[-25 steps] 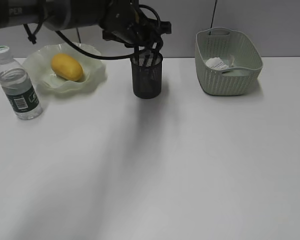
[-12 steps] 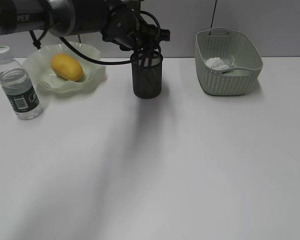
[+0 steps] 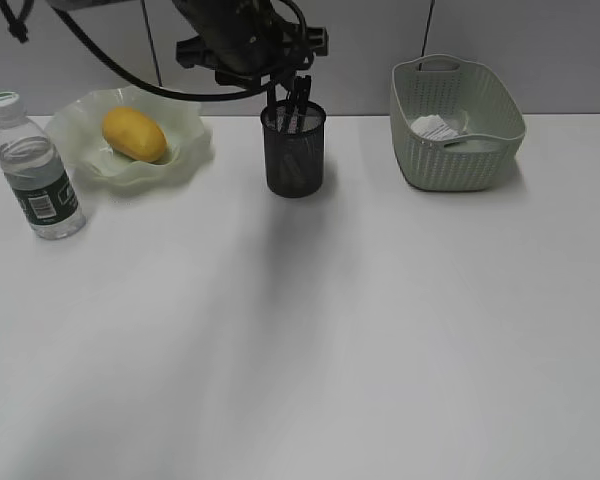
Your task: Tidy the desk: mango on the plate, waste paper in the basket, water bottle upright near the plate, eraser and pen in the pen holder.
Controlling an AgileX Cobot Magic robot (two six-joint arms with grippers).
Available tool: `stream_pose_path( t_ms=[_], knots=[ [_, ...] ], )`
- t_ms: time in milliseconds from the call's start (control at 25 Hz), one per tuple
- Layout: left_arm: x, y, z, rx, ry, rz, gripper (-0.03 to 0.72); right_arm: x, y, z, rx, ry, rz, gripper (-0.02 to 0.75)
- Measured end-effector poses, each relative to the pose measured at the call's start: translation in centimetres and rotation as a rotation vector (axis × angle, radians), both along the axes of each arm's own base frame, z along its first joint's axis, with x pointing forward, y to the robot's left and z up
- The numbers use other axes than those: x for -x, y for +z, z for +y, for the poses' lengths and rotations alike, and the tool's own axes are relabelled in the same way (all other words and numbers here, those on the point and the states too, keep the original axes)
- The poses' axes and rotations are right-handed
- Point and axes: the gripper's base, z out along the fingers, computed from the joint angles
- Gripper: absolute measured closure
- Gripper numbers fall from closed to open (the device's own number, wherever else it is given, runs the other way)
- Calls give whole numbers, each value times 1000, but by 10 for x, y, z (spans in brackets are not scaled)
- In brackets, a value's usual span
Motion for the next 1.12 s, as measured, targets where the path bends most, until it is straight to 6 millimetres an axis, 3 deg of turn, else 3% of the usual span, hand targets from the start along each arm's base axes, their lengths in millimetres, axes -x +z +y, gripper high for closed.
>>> stream_pose_path(
  t_ms=[360, 760, 960, 1120],
  knots=[
    [45, -4, 7, -188, -267, 407, 358, 0, 0, 0, 0, 0, 0, 322],
    [63, 41, 19, -178, -335, 324, 358, 1, -2, 0, 4, -2, 20, 321],
    [94, 71, 42, -187, -348, 282, 345, 1, -11, -2, 59, -4, 94, 321],
    [126, 75, 68, -231, -343, 298, 259, 1, -12, -2, 71, -2, 98, 322]
  ],
)
